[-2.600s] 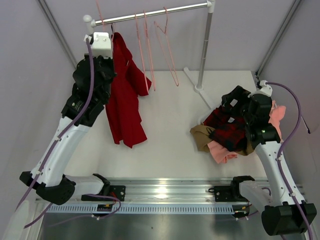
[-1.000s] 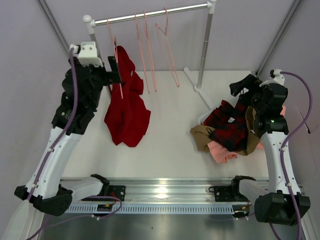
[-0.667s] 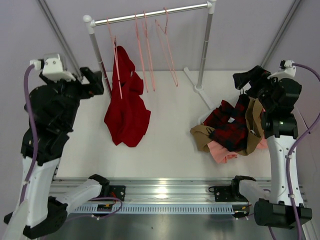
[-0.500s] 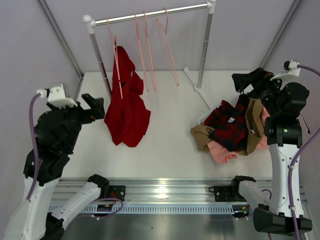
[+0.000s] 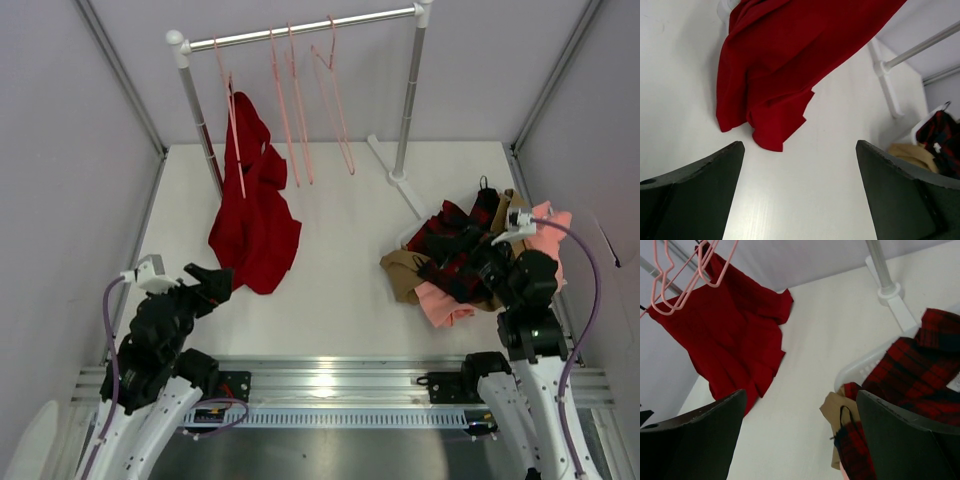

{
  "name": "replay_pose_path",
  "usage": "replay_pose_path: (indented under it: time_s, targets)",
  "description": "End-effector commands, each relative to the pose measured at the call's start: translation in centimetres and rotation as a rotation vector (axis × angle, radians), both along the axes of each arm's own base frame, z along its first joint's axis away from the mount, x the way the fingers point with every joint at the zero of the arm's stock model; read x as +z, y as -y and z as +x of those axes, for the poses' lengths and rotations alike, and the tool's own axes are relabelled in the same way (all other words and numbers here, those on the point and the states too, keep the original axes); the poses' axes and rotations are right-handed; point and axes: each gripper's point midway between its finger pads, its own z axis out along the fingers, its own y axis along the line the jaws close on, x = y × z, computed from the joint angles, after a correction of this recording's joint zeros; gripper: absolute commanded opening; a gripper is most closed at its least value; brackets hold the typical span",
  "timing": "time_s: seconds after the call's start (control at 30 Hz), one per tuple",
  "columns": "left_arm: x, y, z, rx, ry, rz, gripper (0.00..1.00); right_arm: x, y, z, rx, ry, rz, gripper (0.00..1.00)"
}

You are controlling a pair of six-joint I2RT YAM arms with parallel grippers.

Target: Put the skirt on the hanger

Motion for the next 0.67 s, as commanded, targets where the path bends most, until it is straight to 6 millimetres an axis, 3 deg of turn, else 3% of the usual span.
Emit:
replay_pose_path:
  time_s: [0.0, 0.17, 0.63]
  targets:
    - [2.0, 0.2, 0.2, 0.053, 0.11, -0.189, 0.99, 0.9, 1.4, -0.8, -0.1, 0.091, 0.045, 0.99]
    - [0.8, -0.5, 0.4, 0.088, 0.066, -0.146, 0.99, -0.3, 2.0, -0.5, -0.143, 0.053, 0.048, 0.99]
    - [1.7, 0.1, 1.7, 0.067, 0.064, -0.096, 0.99, 0.2, 2.0, 0.9, -0.147, 0.038, 0.041, 0.99]
